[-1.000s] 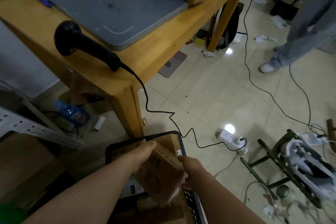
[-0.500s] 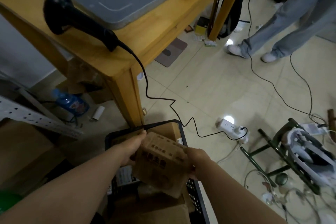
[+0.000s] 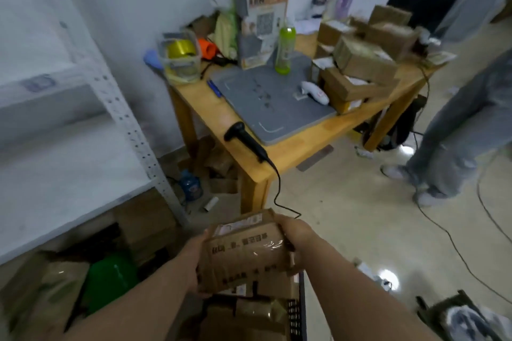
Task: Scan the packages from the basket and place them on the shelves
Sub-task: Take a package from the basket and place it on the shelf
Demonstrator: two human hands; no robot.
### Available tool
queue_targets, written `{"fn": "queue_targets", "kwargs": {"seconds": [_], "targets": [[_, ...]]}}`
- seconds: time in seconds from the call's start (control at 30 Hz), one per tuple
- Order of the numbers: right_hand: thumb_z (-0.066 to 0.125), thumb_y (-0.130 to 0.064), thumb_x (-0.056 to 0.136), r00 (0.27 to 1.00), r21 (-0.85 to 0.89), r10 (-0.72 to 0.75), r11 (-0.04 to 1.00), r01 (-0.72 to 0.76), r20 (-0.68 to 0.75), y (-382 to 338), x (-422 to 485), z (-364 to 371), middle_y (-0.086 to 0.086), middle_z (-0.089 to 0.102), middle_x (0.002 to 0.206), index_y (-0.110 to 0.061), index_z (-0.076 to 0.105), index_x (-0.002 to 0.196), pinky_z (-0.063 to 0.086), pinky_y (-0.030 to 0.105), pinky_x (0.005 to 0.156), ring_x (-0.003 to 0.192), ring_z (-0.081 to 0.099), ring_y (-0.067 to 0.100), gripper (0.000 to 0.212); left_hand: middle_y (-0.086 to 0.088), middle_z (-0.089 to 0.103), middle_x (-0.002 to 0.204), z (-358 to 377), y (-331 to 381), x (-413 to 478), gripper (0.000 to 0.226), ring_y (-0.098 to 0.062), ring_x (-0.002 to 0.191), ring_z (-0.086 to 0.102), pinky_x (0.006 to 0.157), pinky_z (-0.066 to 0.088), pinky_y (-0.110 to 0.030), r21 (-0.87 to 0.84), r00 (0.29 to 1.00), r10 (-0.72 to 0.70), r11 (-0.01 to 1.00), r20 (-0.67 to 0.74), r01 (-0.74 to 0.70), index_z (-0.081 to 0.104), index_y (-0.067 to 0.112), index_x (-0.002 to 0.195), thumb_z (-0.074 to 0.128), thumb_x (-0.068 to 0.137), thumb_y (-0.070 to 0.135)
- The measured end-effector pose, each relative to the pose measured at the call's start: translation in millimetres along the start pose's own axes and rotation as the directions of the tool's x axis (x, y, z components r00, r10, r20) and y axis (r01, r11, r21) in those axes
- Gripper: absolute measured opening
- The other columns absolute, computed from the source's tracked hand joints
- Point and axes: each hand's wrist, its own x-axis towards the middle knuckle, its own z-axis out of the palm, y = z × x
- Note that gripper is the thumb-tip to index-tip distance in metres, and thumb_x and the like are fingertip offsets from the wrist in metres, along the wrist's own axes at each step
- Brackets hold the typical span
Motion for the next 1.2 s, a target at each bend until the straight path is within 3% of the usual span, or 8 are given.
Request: {"fn": "queue_targets", "kwargs": {"seconds": [0.1,0.17,0.33,0.5,0.6,0.8,0.97,1.2], "targets": [[0.058,-0.023,0.098,0.987,-0.096,-0.092,0.99,0.105,0.133,-24.5,-62.6,20.5,0.006,0.069,0.064,-0.012,0.065,0.085,0.052,0.025,0.052,0.061,0.065,0.023,0.018,-0.024,0.07,0.116,-31.5,-6.8,-64.1,0.065,-0.045,0.108,0.064,0.082,0.054,-0.059,-0.108,0.989,0.14,0.984,-0.048,-0.144,0.069,0.014,0.122,0.08,0.071,0.053],[0.055,-0.016,0.098,0.973,-0.141,-0.162,0.972,0.186,0.167,-36.3,-93.7,34.8,0.005,0.065,0.065,-0.014,0.062,0.082,0.047,0.023,0.048,0.061,0.062,0.02,0.017,-0.024,0.068,0.119,-49.8,-11.6,-108.3,0.063,-0.045,0.11,0.062,0.083,0.053,-0.056,-0.176,0.97,0.24,0.954,-0.031,-0.242,0.066,0.016,0.123,0.082,0.066,0.039],[0.057,-0.012,0.084,0.938,-0.216,-0.223,0.934,0.283,0.267,-46.3,-148.3,78.3,0.011,0.074,0.092,-0.012,0.068,0.094,0.055,0.039,0.069,0.088,0.068,0.03,0.015,-0.021,0.068,0.122,-107.1,-21.4,-187.5,0.066,-0.045,0.117,0.057,0.104,0.038,-0.061,-0.26,0.875,0.478,0.837,-0.077,-0.481,0.067,0.015,0.123,0.084,0.059,0.019],[0.065,-0.033,0.087,0.874,-0.25,-0.297,0.878,0.409,0.384,-48.8,-194.6,124.4,0.01,0.073,0.108,-0.017,0.071,0.108,0.051,0.042,0.076,0.102,0.067,0.031,0.027,-0.019,0.07,0.12,-165.4,-27.2,-245.4,0.06,-0.042,0.114,0.061,0.085,0.053,-0.058,-0.253,0.735,0.672,0.698,-0.09,-0.67,0.06,0.016,0.128,0.073,0.07,0.003],[0.064,-0.042,0.092,0.814,-0.229,-0.342,0.843,0.486,0.47,-53.2,-218.0,158.1,0.011,0.073,0.109,-0.019,0.071,0.109,0.053,0.043,0.079,0.104,0.066,0.032,0.03,-0.018,0.066,0.129,-209.0,-31.6,-277.7,0.085,-0.045,0.123,0.057,0.097,0.046,-0.066,-0.228,0.639,0.764,0.61,-0.082,-0.759,0.059,0.019,0.132,0.082,0.052,0.005],[0.081,-0.054,0.074,0.619,-0.32,-0.413,0.592,0.74,0.668,-62.6,-265.9,250.9,0.0,0.06,0.128,-0.036,0.044,0.14,0.041,0.055,0.107,0.123,0.054,0.029,0.077,-0.011,0.075,0.11,-291.4,-52.3,-347.7,0.088,-0.031,0.092,0.071,0.077,0.058,-0.046,-0.122,0.537,0.83,0.524,-0.147,-0.843,0.058,0.023,0.129,0.076,0.045,0.002],[0.081,-0.042,0.081,0.499,-0.345,-0.306,0.44,0.829,0.81,-56.9,-326.8,322.9,0.002,0.069,0.115,-0.038,0.041,0.145,0.044,0.048,0.108,0.108,0.066,0.023,0.076,-0.009,0.073,0.111,-360.7,-69.1,-395.2,0.091,-0.031,0.097,0.069,0.077,0.055,-0.042,-0.043,0.464,0.867,0.464,-0.183,-0.885,0.063,0.024,0.123,0.078,0.035,0.007],[0.091,-0.053,0.059,0.406,-0.206,-0.303,0.522,0.827,0.862,-42.9,-360.1,403.8,-0.001,0.062,0.134,-0.041,0.047,0.14,0.047,0.047,0.101,0.128,0.053,0.023,0.093,-0.01,0.073,0.114,-458.1,-94.5,-429.1,0.099,-0.028,0.095,0.07,0.081,0.054,-0.043,-0.17,0.387,0.9,0.357,-0.201,-0.919,0.068,0.02,0.116,0.089,0.02,0.016]]}}
